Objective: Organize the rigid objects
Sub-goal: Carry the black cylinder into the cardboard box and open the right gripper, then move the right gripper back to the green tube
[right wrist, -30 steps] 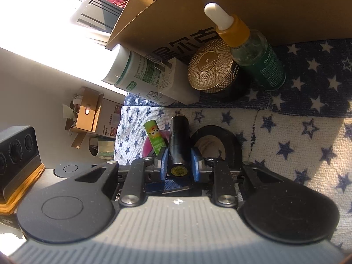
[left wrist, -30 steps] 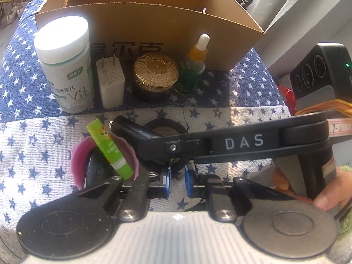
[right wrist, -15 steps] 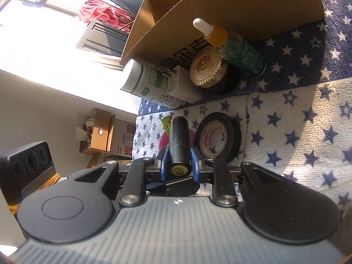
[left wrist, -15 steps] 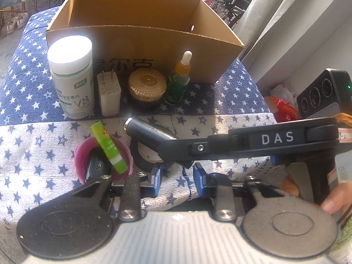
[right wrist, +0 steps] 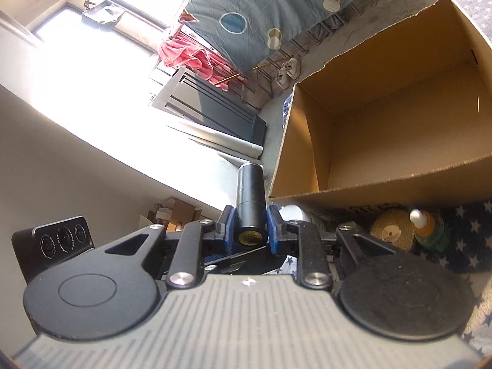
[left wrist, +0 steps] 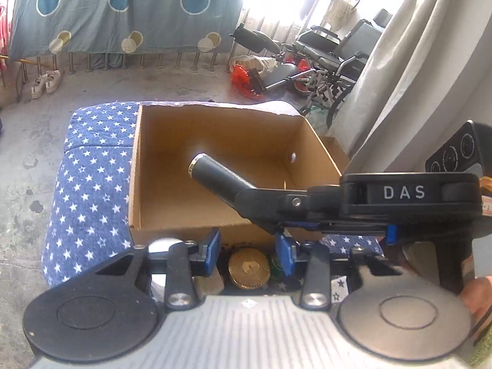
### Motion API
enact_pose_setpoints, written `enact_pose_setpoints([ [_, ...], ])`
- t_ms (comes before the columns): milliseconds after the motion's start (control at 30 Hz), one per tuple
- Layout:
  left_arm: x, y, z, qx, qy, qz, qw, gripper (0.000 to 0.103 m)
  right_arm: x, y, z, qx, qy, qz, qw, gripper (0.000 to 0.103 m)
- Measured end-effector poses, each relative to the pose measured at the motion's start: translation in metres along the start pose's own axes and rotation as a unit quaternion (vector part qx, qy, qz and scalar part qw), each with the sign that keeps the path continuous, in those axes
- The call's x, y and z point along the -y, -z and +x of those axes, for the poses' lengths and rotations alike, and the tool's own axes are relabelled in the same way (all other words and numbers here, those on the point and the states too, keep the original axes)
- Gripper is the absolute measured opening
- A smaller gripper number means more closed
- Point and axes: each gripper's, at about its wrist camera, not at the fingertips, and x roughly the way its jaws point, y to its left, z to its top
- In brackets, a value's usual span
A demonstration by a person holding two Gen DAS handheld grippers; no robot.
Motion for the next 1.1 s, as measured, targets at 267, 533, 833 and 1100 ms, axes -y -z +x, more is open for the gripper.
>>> enact_pose_setpoints([
  [267, -0.04, -0.064, 0.084, -0.054, -0.093, -0.023, 0.994, 0.043, 0.04, -0.082, 0.112, -0.047, 0.103, 0.084, 0.99, 0.021],
  [533, -0.058, -0.059, 0.093, -0.062, -0.099, -0.042, 0.9922, 0.046, 0.072, -0.091, 0.176, -0.075, 0.135, 0.12, 0.981, 0.041],
  [833, -0.046, -0.045, 0.038, -0.017, -0.074, -0.039, 0.9963, 0.048, 0.048, -0.08, 0.111, -0.044, 0.095, 0.105, 0.989, 0.043],
  [1100, -0.03, 0.008, -0.014, -0.011, -0.047, -0.014, 0.9988, 0.049, 0.032, -0.022, 0.022, -0.025, 0.037, 0.079, 0.996, 0.043],
])
